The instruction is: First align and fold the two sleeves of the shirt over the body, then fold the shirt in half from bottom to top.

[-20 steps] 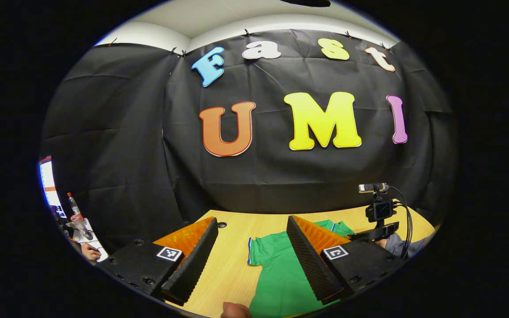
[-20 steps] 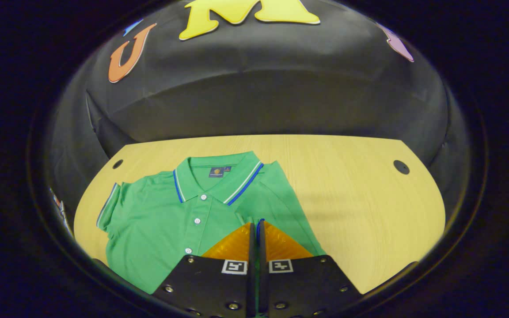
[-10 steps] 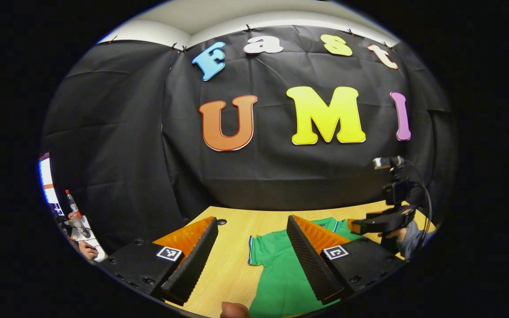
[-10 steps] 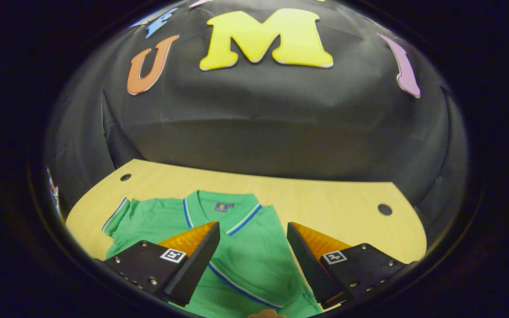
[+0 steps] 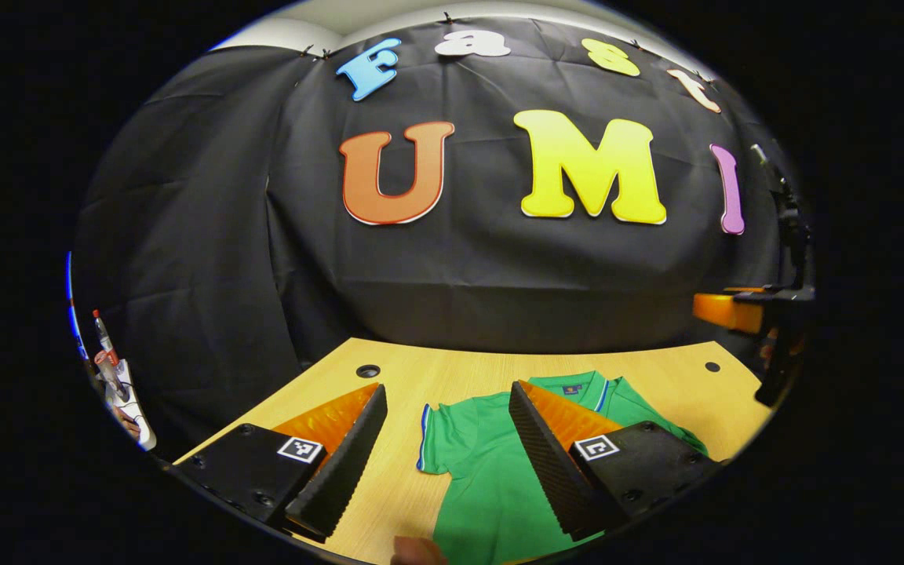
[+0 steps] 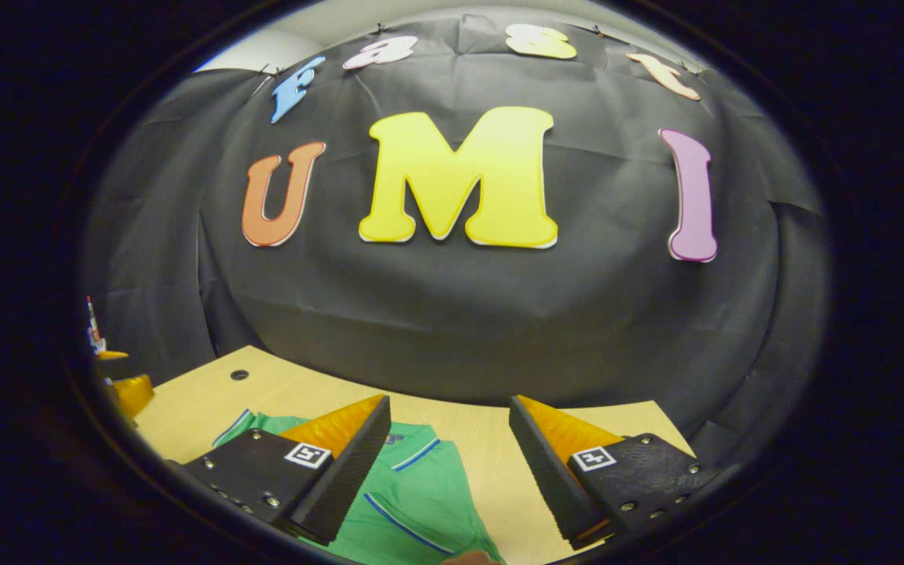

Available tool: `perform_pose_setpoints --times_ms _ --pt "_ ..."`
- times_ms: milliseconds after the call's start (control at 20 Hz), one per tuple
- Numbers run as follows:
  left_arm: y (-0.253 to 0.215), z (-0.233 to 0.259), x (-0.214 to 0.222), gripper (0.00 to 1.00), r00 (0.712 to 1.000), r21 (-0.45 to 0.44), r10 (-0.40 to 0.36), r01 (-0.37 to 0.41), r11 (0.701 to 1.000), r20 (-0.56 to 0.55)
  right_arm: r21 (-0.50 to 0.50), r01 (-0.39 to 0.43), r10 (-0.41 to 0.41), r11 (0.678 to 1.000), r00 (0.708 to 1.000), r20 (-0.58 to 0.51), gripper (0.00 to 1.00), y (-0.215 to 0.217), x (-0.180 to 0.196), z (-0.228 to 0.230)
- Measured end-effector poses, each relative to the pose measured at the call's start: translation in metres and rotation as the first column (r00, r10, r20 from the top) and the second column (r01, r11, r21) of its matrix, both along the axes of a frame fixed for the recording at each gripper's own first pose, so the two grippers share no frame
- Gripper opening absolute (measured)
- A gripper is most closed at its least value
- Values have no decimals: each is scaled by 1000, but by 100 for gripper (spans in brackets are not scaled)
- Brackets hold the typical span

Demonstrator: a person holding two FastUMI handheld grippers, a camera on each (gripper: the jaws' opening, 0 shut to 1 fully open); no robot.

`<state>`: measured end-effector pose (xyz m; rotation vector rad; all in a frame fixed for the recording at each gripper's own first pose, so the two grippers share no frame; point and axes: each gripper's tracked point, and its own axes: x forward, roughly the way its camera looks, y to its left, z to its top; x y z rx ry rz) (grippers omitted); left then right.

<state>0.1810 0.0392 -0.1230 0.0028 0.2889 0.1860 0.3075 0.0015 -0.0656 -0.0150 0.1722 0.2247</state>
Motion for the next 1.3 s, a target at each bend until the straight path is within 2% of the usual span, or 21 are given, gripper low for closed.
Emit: perform_pose_setpoints --times_ms 250,450,550,700,1000,1300 --pt "9 -34 40 100 999 21 -11 12 1000 -37 28 24 -26 999 997 75 96 -31 -39 46" --pt "18 -71 68 100 994 -25 6 -9 1000 -109 53 71 -77 996 990 119 95 -60 -66 75" --pt "24 -87 81 100 990 -64 28 -37 997 -141 84 77 -86 993 991 105 95 -68 -80 77" --pt "40 -113 100 100 980 -54 54 -66 996 -192 59 111 -116 992 989 93 96 -85 -92 74" --pt "54 -160 123 100 953 -67 67 -90 994 -294 71 147 -152 987 986 75 95 -104 -106 78" --pt "52 -184 134 100 943 -51 50 -71 996 -328 73 183 -187 980 981 51 95 -122 -110 78"
